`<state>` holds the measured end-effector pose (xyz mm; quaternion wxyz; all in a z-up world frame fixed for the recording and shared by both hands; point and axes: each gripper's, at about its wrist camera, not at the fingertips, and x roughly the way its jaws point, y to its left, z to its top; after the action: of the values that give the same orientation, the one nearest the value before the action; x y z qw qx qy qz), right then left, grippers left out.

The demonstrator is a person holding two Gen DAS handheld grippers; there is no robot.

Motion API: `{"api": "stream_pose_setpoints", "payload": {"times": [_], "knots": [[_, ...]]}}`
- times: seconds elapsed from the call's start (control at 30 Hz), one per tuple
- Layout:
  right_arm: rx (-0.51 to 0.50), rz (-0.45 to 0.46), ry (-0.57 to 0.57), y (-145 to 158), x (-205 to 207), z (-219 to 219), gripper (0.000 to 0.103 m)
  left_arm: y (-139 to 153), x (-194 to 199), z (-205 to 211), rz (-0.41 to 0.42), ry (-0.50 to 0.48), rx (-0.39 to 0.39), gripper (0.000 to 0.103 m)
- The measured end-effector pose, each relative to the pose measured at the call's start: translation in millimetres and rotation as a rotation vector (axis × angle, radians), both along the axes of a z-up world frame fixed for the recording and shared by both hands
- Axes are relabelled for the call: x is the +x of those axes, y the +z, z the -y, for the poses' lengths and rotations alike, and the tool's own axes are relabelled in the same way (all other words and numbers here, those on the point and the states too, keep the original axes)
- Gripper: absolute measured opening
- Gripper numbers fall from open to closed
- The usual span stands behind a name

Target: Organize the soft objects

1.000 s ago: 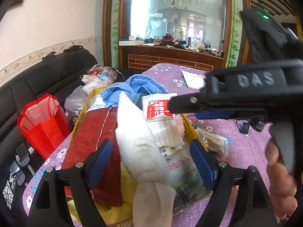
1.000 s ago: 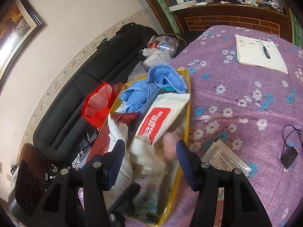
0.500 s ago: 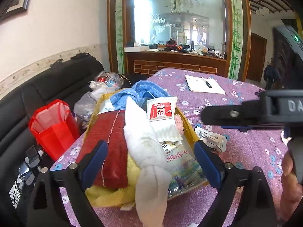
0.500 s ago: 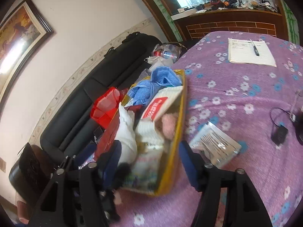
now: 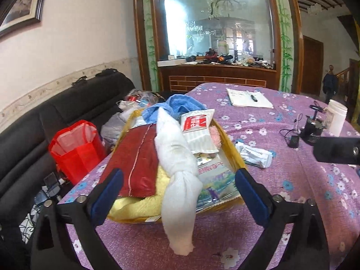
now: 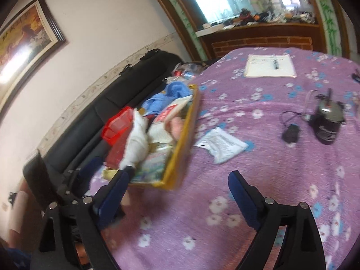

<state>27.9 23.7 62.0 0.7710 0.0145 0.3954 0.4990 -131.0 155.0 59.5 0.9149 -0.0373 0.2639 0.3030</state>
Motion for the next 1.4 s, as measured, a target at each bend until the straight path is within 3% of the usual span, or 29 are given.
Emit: {"api": "stream_pose_setpoints", "payload": {"times": [0.23, 0.5, 0.7, 0.8, 0.93, 1.4], "knots": [[-0.035, 0.02, -0.037, -16.2, 3.0, 8.9, 0.094, -2.4, -3.7, 2.4, -0.063, 0.057, 0.042, 0.103], [-0.088, 0.116, -0.029, -15.8, -12.9, -0.1, 0.094, 5.6, -12.9, -5.7, -0.067, 0.078, 0.048, 0.103], [-0.117, 0.17, -0.015, -18.0, -22.8, -6.9, 0.095, 5.7, -21.6, -17.8, -0.075, 0.182, 0.077, 0.103], [-0.14, 0.198, -0.003, -19.6, -27.6, -10.9, 0.102, 1.1, -21.0, -25.3, -0.116, 0.182, 0.037, 0.103], [-0.139, 0.241, 0.026, -18.1, -36.6, -14.0, 0.103, -0.9, -21.6, -29.6, -0.129, 0.196, 0.025, 0.103], [-0.151, 0.228, 0.03, -19.7, -36.3, -16.0, 0.103, -7.3, -14.6, -30.8, -0.147, 0.207, 0.046, 0.103]]}}
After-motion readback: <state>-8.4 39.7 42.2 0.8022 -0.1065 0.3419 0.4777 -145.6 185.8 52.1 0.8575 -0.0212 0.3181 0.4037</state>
